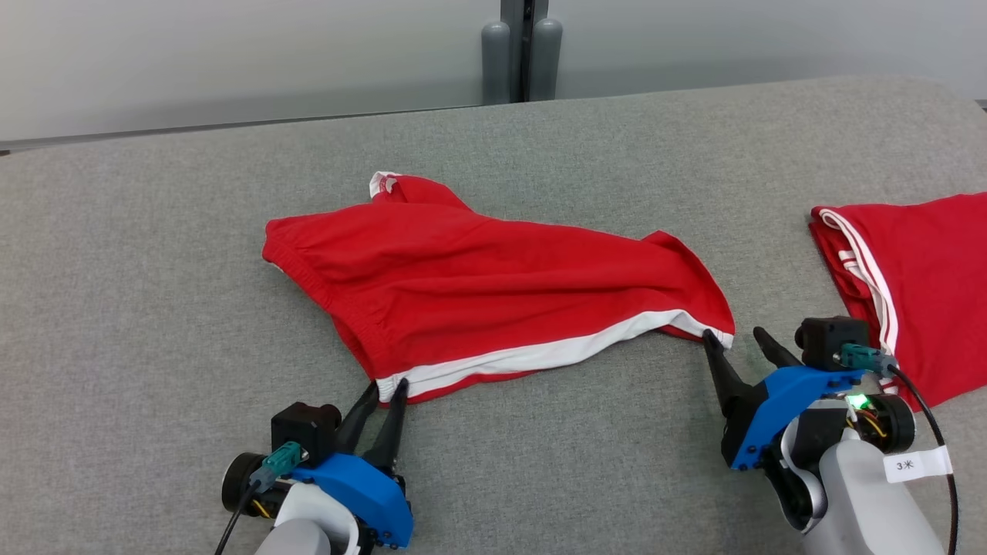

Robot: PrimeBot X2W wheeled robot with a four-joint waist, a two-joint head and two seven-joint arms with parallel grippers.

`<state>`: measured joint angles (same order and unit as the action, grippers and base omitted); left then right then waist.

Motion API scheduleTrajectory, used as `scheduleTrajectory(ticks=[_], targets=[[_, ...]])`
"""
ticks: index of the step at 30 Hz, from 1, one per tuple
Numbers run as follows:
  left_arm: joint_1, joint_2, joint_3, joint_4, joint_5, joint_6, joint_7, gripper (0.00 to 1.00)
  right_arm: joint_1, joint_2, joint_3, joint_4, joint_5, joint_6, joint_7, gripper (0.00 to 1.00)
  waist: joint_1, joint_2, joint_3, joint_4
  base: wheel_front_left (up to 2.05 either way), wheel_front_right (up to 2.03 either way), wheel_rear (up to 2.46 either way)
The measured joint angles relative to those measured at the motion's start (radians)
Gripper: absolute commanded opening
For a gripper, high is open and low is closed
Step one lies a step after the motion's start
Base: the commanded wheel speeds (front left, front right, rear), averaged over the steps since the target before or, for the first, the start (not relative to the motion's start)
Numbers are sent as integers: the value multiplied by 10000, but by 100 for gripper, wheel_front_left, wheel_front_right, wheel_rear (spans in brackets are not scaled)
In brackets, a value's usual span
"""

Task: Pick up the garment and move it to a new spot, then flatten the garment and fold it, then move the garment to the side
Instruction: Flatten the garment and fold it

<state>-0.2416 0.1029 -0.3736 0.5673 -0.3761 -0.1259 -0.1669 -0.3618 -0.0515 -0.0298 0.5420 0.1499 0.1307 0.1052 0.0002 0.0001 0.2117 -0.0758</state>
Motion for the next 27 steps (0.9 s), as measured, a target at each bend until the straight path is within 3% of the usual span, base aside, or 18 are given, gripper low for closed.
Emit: scheduleTrajectory(ticks=[4,5,6,7,18,22,27], targets=[[-135,71,-253,159,-165,0,-19,0,-371,6,334,702,251,0,-157,100,0,0,117,9,0,0,0],[-143,81,-307,188,-217,0,-21,0,-446,6,397,895,267,0,-176,44,-1,0,133,17,0,0,0],[-174,102,-349,219,-236,0,-27,0,-495,8,472,1035,288,0,-209,17,-1,0,147,24,0,0,0],[-220,123,-426,234,-303,0,-38,0,-543,10,508,1172,305,0,-322,0,-1,0,155,29,0,0,0],[-267,334,-757,-391,-717,0,-656,0,-916,12,619,1269,174,0,-1425,0,-2,0,-271,-5,0,0,0],[-294,777,-1024,-1956,-909,0,-773,0,-836,-259,721,48,117,0,-1499,0,-2,0,-577,8,0,0,0],[-466,1745,-1220,-4763,-1501,0,-280,0,-106,-878,619,-2592,230,0,-911,0,-3,0,-822,-25,0,0,0]])
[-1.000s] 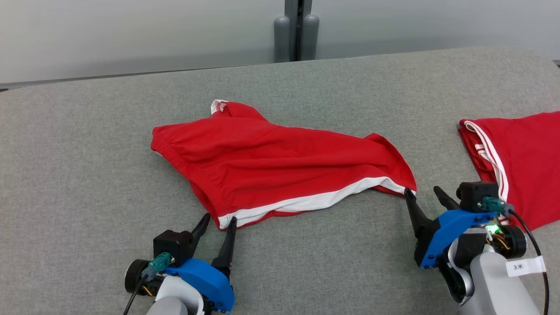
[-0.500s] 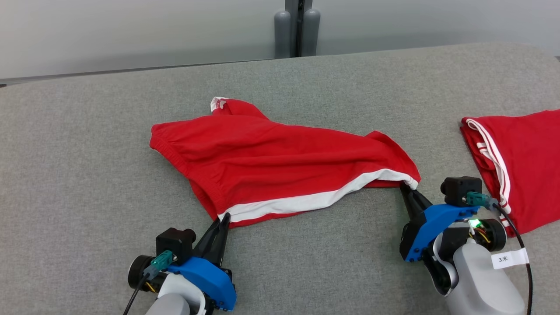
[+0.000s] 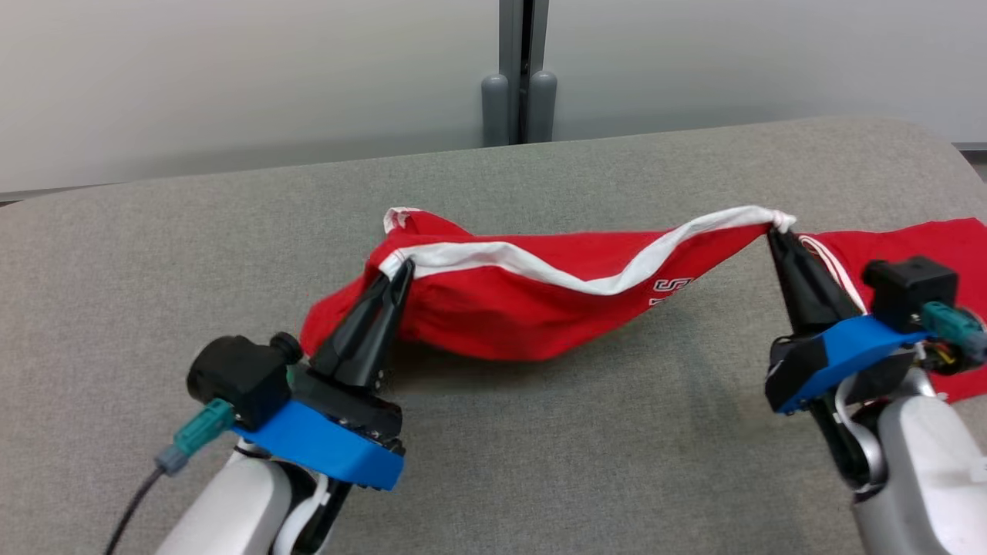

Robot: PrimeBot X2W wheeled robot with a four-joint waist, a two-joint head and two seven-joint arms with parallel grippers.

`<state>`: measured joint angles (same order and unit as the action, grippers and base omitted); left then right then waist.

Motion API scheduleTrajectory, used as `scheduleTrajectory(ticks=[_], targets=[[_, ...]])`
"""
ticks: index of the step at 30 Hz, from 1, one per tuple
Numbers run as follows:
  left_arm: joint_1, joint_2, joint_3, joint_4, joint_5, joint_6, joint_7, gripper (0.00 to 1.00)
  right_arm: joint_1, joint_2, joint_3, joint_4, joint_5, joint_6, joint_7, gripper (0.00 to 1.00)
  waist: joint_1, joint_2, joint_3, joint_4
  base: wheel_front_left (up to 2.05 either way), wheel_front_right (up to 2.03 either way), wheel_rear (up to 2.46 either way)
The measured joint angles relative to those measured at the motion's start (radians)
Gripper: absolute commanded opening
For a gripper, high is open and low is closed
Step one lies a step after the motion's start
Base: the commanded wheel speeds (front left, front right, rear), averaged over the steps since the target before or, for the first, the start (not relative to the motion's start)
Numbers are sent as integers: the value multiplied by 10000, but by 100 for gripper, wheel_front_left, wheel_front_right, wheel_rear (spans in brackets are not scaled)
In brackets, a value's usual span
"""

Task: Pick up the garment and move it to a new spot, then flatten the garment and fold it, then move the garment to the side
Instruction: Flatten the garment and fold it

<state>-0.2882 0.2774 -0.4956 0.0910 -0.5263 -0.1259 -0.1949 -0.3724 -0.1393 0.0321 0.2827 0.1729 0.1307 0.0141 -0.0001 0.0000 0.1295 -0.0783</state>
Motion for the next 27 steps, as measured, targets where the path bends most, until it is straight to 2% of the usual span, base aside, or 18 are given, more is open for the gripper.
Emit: scheduleTrajectory(ticks=[4,7,11,14,19,23,27], targets=[[-16,857,305,-2044,-428,4,980,0,517,-479,-224,-2470,59,0,1003,0,-1,0,99,-120,0,0,0],[-65,1147,575,-3212,-941,42,1732,0,680,-663,-280,-3973,251,0,1722,0,-1,0,367,-214,0,0,0],[-872,1630,982,-3760,-1517,67,2713,0,114,-855,-88,-4930,652,0,2424,0,0,0,1046,-463,0,0,0],[-2005,1799,1467,-3269,-1983,90,3290,0,-1449,-940,276,-4403,1181,0,2474,0,1,0,1775,-725,0,0,0],[-4671,2121,2008,-1505,-1699,134,3632,0,-4742,-819,1005,-2096,1615,0,1467,0,5,0,2977,-1024,0,0,0],[-6786,2117,2332,-366,-895,251,2932,0,-7189,-533,1024,-405,1501,0,-163,0,6,0,3615,-1105,0,0,0],[-7948,2002,2508,412,-477,278,2011,0,-8619,-412,1035,955,1066,2,-1626,0,4,0,3732,-1125,0,0,0]])
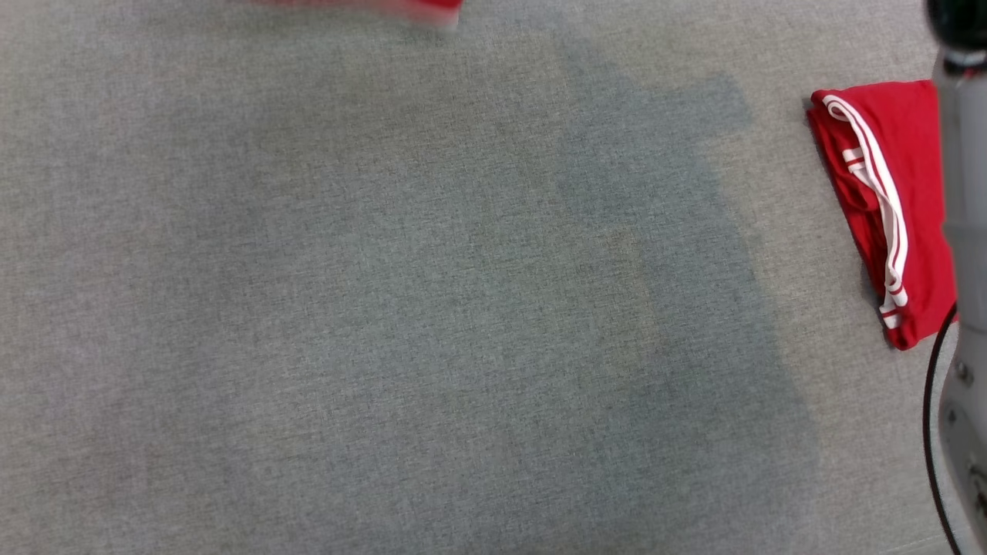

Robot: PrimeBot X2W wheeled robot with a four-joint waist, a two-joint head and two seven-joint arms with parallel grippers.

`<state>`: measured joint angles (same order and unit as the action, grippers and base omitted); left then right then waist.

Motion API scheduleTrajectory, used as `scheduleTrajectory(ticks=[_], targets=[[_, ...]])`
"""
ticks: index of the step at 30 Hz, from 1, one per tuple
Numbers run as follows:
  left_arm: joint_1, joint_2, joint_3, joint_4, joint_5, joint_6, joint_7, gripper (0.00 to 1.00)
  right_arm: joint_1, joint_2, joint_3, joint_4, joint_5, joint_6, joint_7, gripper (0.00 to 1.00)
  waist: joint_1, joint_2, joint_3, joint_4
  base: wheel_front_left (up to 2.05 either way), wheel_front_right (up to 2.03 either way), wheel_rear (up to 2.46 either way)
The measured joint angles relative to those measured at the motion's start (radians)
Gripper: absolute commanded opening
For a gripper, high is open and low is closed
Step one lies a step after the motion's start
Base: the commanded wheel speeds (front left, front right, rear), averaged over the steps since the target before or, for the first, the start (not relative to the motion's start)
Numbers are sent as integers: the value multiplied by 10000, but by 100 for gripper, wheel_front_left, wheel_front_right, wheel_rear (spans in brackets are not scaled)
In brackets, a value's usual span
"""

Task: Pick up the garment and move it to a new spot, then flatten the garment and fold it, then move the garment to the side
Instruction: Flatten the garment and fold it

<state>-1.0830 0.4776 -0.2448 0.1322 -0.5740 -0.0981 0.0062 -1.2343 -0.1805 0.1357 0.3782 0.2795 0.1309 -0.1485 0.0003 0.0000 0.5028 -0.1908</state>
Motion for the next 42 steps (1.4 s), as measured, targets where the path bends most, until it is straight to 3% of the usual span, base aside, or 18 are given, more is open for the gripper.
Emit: scheduleTrajectory(ticks=[4,8,17,25,29,33,37,42], targets=[[-286,-251,-267,368,-150,-150,-694,0,-471,-159,332,761,-127,-2,-608,0,0,0,-48,35,0,0,0],[585,-389,-934,815,-332,-253,-1241,0,480,-552,1039,1170,128,-2,-568,0,-2,0,-211,143,0,0,0],[4312,-410,-3074,1753,-913,-276,-2194,0,4819,-1028,2426,1478,2479,-2,1260,0,-2,0,-947,78,0,0,0],[7061,-173,-4725,1498,-1950,-276,-2067,0,7780,-1691,2460,-2,3407,-2,2909,0,-6,0,-2338,234,0,0,0],[8306,263,-5150,337,-2963,-276,-1546,0,9598,-2345,1931,-1490,3453,-2,4311,0,-7,0,-3044,368,0,0,0],[9720,926,-4911,-1321,-4205,-33,-1118,0,11570,-2633,481,-3269,3003,-2,5891,0,-7,0,-3551,462,0,0,0],[10820,1507,-4650,-3189,-4861,834,-840,0,13233,-2307,-1335,-5553,2176,0,7131,0,-6,0,-3735,600,0,0,0],[11397,1783,-4518,-4554,-5352,1308,-589,0,13911,-1605,-2606,-7724,1237,0,8078,0,-5,0,-3635,835,0,0,0]])
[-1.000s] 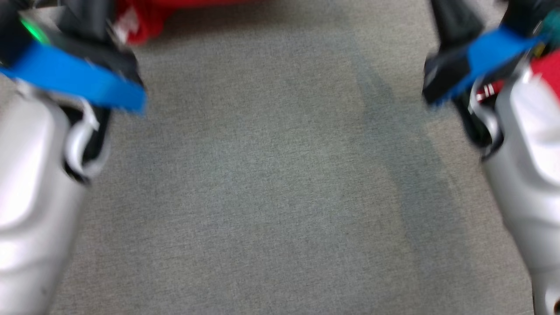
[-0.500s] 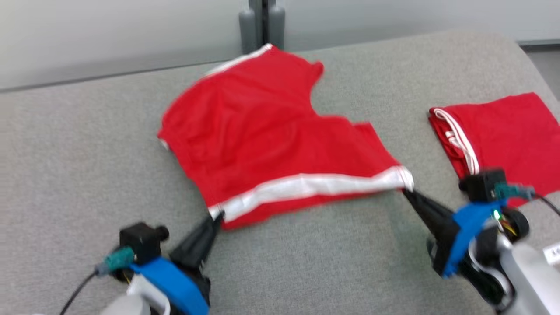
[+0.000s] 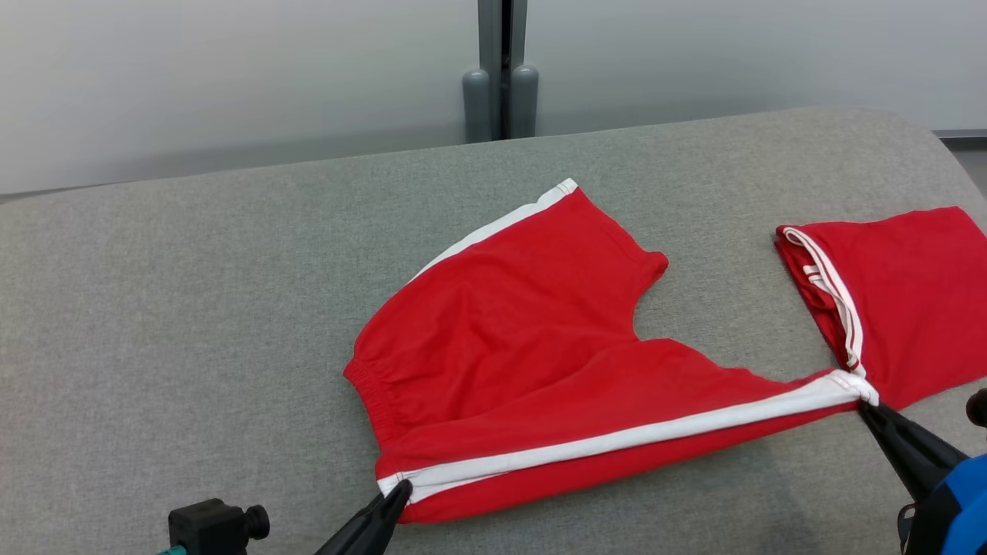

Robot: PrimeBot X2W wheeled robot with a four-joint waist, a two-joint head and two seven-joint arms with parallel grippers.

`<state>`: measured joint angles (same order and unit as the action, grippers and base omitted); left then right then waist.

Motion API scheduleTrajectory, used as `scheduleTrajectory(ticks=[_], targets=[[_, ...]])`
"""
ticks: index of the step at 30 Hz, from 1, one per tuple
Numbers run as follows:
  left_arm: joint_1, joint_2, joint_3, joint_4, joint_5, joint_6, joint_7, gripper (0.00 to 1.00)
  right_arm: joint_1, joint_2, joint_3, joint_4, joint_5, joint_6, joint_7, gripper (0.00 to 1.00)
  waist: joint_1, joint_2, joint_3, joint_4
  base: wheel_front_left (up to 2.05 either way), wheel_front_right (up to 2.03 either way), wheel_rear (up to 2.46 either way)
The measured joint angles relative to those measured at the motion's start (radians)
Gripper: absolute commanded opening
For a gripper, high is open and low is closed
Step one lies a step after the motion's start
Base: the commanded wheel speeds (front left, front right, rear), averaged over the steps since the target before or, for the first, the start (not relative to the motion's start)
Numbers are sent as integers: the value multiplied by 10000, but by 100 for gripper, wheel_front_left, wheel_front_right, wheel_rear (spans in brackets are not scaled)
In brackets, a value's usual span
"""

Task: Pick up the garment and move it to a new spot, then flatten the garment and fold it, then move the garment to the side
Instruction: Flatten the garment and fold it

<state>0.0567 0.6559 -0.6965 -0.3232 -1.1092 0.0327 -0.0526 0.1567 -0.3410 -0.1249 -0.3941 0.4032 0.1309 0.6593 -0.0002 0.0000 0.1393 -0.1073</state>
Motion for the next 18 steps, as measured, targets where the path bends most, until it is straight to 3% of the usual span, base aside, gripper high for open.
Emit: scheduleTrajectory(ticks=[4,7,9,13,18], targets=[[-280,-61,-36,63,167,33,186,0,-438,-15,217,-456,-476,0,169,0,0,0,264,194,0,0,0],[-1054,-458,82,604,322,27,109,0,-1521,-334,602,-226,-627,-2,146,0,3,0,610,304,0,0,0],[-1699,-679,59,1183,537,94,288,0,-2359,-621,963,215,-690,0,-4,0,3,0,874,402,0,0,0],[-3115,-1762,192,2397,575,332,328,0,-4225,-1039,1707,1455,-587,-2,-198,0,4,0,1473,690,0,0,0],[-4369,-2669,209,3774,905,470,169,0,-6578,-1490,2880,3530,-439,-2,-571,0,5,0,2222,1121,0,0,0]])
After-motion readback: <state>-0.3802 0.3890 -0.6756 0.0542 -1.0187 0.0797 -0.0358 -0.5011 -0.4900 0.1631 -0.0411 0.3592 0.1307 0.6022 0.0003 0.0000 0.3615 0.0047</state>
